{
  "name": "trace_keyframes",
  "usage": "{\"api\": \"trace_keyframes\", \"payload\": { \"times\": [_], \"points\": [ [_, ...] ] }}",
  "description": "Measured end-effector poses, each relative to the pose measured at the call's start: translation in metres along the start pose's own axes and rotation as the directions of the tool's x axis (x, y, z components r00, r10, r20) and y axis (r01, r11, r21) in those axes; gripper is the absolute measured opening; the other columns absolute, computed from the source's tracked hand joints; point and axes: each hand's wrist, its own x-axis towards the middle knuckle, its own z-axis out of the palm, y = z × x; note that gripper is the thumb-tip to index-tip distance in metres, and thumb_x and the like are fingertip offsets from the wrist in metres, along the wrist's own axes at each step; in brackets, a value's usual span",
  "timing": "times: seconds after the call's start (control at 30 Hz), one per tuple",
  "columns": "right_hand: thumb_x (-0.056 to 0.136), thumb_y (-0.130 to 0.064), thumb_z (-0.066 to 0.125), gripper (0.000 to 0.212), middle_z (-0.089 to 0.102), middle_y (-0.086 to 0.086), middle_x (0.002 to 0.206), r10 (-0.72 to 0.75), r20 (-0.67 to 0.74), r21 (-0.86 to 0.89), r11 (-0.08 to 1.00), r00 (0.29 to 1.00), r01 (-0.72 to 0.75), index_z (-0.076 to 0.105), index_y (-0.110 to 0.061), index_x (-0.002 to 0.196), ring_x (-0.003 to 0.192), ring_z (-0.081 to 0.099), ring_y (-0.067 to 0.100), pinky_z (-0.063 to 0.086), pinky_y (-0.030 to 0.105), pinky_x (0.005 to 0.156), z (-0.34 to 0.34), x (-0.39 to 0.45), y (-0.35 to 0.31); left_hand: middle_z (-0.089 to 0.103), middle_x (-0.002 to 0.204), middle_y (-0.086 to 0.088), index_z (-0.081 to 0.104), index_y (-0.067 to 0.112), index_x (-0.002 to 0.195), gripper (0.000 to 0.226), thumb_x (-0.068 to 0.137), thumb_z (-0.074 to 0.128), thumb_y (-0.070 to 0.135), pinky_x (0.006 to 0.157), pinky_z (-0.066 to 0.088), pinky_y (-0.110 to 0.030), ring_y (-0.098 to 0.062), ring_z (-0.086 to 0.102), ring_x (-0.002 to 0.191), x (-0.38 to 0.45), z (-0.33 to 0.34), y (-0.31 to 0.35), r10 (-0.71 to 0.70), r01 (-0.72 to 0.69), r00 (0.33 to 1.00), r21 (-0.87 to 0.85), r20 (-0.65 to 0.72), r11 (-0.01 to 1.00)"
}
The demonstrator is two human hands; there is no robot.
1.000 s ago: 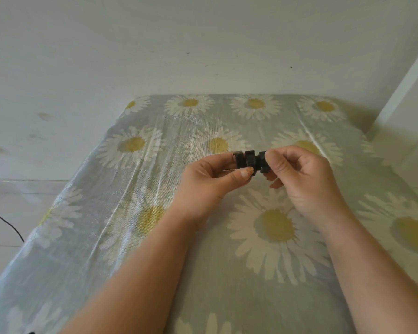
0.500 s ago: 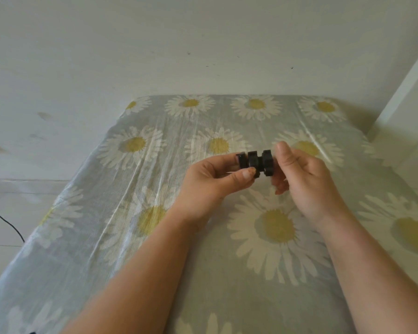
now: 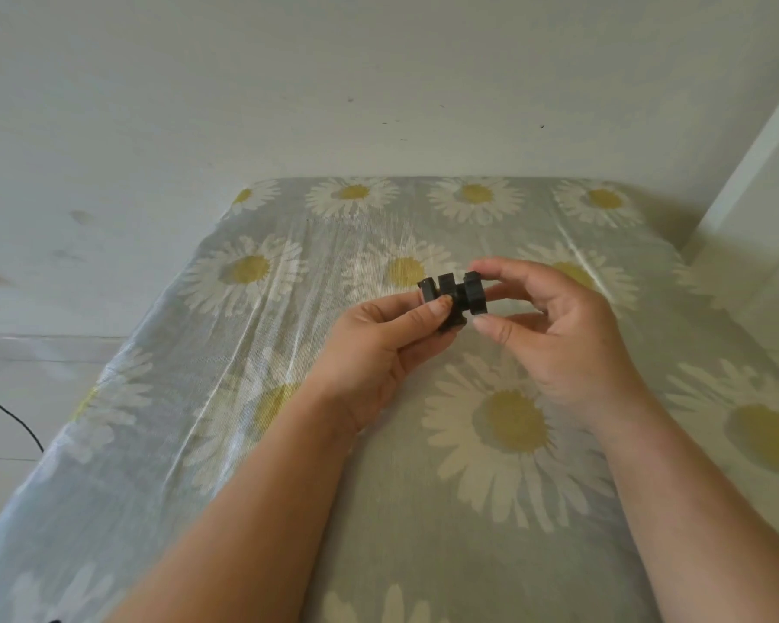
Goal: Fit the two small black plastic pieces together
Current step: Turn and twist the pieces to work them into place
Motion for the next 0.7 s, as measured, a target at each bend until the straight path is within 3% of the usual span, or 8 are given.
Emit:
{"api": "trace_keyframes", "payload": {
  "times": [0.17, 0.4, 0.7],
  "points": [
    [0.075, -0.015, 0.077, 0.036, 0.071, -0.013, 0.102, 0.002, -0.010, 0.001, 1.000, 1.000, -0.002, 0.069, -0.038, 0.103, 0.097, 0.066, 0.010, 0.057, 0.031, 0.077, -0.0007, -0.0001, -0.0012, 0.075, 0.081, -0.006, 0.072, 0.002, 0.088, 0.026, 0.065, 0.066, 0.013, 0.067, 0.054, -0.017, -0.012, 0.071, 0.077, -0.0013, 0.0008, 0.0013, -0.002, 0.002, 1.000, 0.013, 0.011, 1.000],
    [0.070, -0.040, 0.070, 0.019, 0.070, -0.028, 0.087, 0.008, -0.038, 0.020, 1.000, 0.999, -0.007, 0.067, -0.039, 0.089, 0.085, 0.065, -0.003, 0.049, 0.011, 0.069, -0.0004, -0.0002, -0.0047, 0.075, 0.084, -0.005, 0.067, 0.000, 0.101, 0.036, 0.067, 0.066, 0.011, 0.073, 0.054, -0.020, -0.013, 0.070, 0.083, -0.0025, 0.0033, 0.0003, 0.047, -0.049, 0.999, 0.087, 0.021, 0.995],
    [0.073, -0.056, 0.063, 0.023, 0.068, -0.022, 0.075, 0.051, -0.033, 0.016, 0.999, 0.998, -0.051, 0.067, -0.034, 0.079, 0.073, 0.062, -0.001, 0.048, 0.014, 0.065, -0.0016, -0.0006, -0.0019, 0.073, 0.092, -0.007, 0.067, 0.005, 0.103, 0.039, 0.065, 0.068, 0.014, 0.075, 0.054, -0.022, -0.016, 0.070, 0.087, -0.0060, 0.0080, -0.0004, 0.162, -0.166, 0.986, 0.237, 0.037, 0.957]
  ]
}}
